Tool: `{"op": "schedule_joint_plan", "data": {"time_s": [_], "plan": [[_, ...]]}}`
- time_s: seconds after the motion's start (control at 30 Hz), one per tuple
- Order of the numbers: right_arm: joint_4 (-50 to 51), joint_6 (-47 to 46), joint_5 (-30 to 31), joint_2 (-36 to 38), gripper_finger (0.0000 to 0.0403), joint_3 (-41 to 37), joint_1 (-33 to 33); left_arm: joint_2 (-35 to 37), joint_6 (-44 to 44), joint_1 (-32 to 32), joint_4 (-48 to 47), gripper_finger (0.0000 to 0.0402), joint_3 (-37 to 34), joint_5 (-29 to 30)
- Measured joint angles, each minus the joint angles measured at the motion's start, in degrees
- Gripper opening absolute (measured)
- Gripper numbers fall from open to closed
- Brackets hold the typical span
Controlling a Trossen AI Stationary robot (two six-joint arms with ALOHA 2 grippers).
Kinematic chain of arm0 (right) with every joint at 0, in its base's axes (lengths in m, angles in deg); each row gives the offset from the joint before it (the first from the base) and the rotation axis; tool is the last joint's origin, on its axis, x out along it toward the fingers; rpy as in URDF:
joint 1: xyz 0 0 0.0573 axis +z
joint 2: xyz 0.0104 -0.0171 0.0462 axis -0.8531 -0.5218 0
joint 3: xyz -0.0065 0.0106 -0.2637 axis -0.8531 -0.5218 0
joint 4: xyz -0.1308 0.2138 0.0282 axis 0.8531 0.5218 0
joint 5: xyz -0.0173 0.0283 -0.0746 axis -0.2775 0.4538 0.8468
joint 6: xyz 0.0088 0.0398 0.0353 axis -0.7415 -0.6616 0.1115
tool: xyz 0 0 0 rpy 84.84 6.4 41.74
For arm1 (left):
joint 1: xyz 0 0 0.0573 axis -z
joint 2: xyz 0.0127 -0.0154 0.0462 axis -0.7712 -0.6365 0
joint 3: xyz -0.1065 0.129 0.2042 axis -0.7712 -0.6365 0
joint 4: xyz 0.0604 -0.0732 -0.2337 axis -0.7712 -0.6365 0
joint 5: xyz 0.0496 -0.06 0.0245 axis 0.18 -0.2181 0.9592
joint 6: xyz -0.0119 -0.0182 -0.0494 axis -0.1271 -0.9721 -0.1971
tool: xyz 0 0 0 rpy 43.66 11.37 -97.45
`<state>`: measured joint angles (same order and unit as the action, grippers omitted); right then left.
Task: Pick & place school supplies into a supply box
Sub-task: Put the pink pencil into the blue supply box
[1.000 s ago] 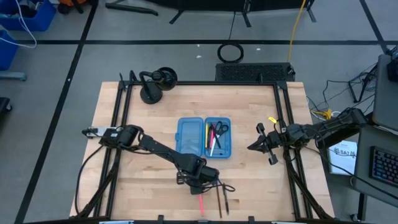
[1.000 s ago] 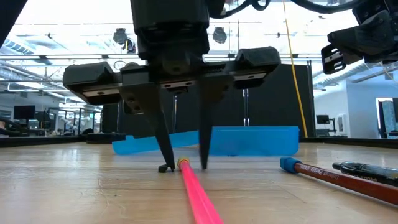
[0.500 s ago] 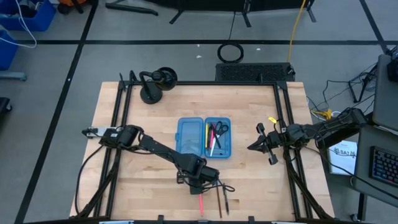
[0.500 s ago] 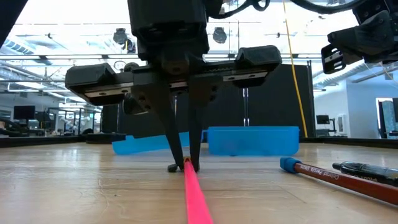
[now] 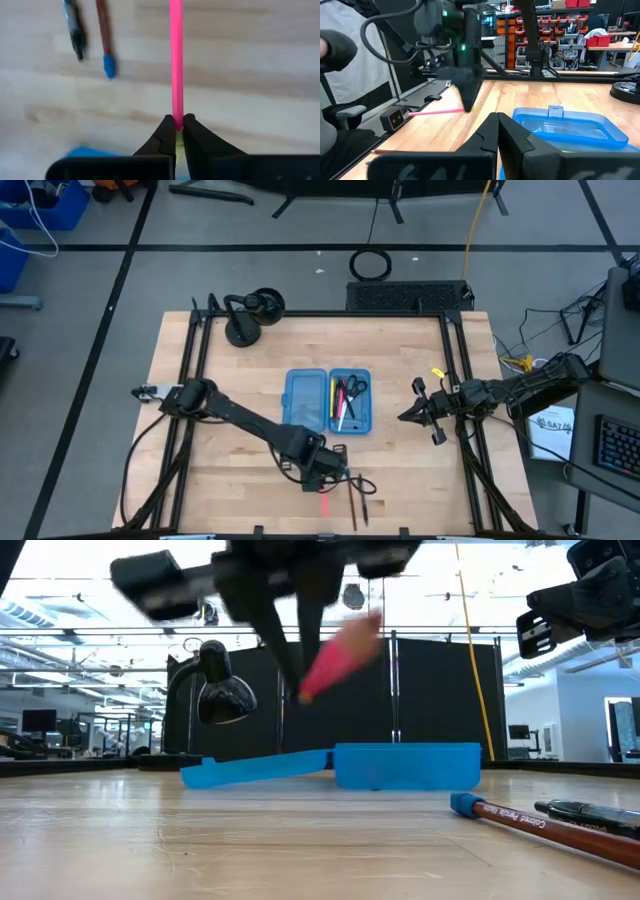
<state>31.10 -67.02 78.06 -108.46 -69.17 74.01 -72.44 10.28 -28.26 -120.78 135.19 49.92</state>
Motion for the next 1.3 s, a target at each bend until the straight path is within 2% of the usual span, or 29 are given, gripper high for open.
{"op": "schedule_joint_plan", "data": {"time_s": [0.2,0.43,0.63,0.83,1.07,1.3], "plan": [[0.03,-0.14,0.0,0.0,0.0,0.02,0.0,1.45,3.2,-2.42,-7.01,0.0014,8.97,3.55],[0.09,-1.27,0.0,-0.29,0.0,0.02,0.0,1.41,15.19,-9.06,-9.92,0.0016,13.75,5.59],[0.42,0.0,0.0,-0.46,0.0,0.02,0.01,0.79,26.87,-18.48,-6.79,0.0014,11.36,7.94],[0.72,1.93,0.02,-0.96,0.0,0.0,0.0,0.81,36.3,-26.74,0.56,0.0023,7.34,3.4],[1.57,4.07,0.01,-1.16,0.0,0.02,0.0,0.84,39.68,-31.2,5.16,0.0018,2.26,-0.75],[1.75,3.82,1.88,-1.14,0.0,0.02,0.0,0.85,42.93,-31.84,13.48,0.0016,-4.87,-2.51]]}}
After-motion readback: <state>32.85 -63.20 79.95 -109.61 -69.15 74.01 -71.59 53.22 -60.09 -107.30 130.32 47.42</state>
